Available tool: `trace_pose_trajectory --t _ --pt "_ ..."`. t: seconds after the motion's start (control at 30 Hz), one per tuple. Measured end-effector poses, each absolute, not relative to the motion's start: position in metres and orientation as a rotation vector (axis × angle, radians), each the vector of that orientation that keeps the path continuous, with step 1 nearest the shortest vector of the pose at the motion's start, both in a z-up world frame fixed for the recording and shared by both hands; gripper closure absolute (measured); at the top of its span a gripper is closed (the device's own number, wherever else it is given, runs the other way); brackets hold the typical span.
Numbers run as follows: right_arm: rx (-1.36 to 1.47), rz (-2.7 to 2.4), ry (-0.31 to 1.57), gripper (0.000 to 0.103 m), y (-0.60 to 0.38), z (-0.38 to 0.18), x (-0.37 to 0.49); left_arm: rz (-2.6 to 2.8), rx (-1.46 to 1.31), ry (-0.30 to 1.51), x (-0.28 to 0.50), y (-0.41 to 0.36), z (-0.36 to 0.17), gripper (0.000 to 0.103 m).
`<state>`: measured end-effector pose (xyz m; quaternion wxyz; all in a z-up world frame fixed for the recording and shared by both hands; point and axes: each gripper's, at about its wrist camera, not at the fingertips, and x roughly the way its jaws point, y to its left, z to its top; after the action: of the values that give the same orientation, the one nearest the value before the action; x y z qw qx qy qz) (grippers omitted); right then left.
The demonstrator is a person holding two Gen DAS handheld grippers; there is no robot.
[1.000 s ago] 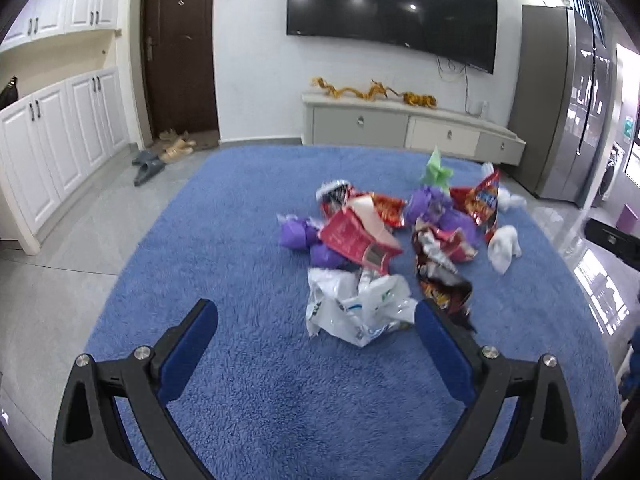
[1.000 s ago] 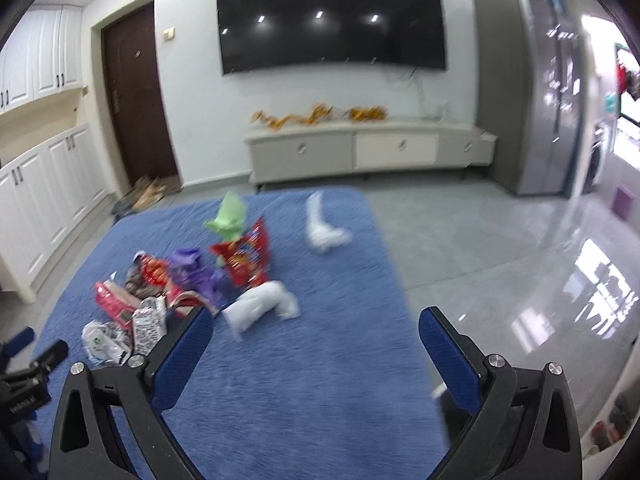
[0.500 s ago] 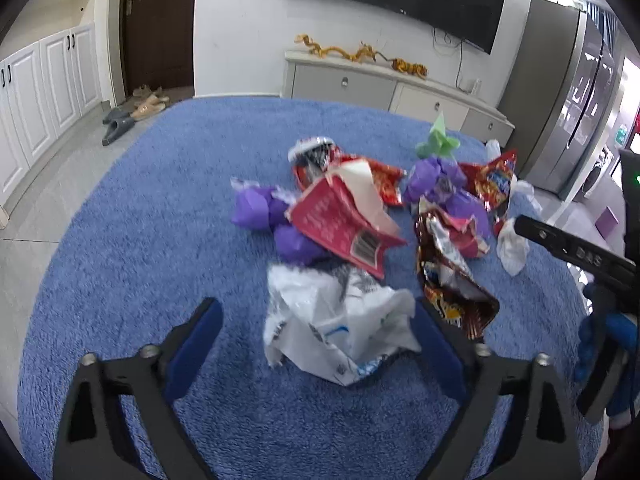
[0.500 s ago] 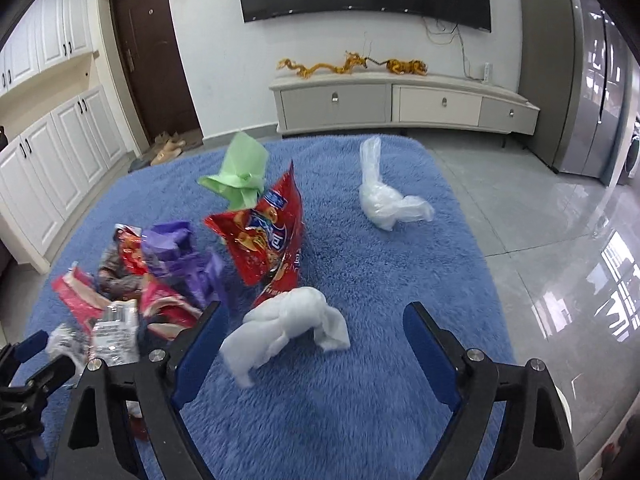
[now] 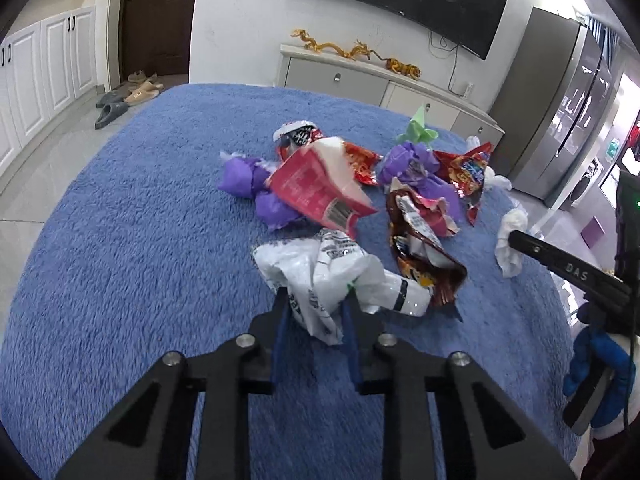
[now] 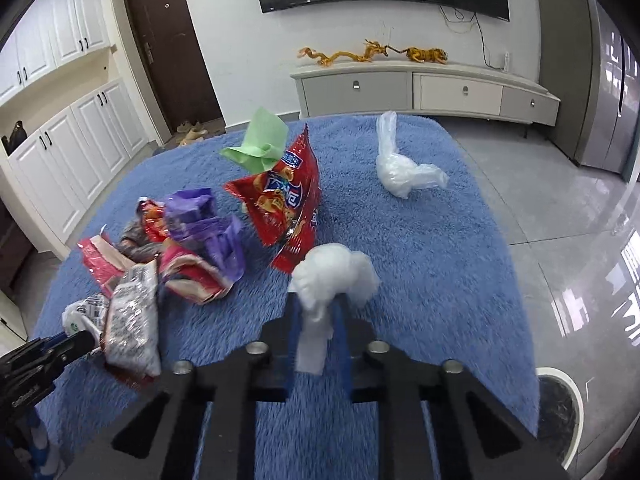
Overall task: Collect trash
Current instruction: 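Grasp the white plastic bag with the right tool while the left tool grasps the white wrapper, then carry both white items over the bin and open both tools to drop them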
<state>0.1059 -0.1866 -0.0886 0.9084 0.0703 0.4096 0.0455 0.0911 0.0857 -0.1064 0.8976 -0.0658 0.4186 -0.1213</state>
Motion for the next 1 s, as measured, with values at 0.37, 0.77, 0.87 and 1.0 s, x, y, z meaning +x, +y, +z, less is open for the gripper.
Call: trace_pose_trajectory --t 0.37,0.77,0.87,1.0 --pt "0.131 0.105 0.753 0.091 -0.188 -0.052 0.048 -0.275 -0.101 0.765 0.043 0.082 -0.068 0.083" --pt "0.2 -0.057 0.678 0.091 -0.26 -0.031 -0.007 -0.474 0.022 0.701 0.028 -0.013 -0.029 0.083" --pt "0.228 -0.128 0.687 0.091 -0.29 -0.038 -0.022 -0.555 0.077 0.703 0.028 -0.056 -0.026 0.083" --pt "0.292 -0.207 0.712 0.091 -0.332 -0.057 -0.041 -0.652 0.153 0.712 0.025 -0.112 -0.029 0.083"
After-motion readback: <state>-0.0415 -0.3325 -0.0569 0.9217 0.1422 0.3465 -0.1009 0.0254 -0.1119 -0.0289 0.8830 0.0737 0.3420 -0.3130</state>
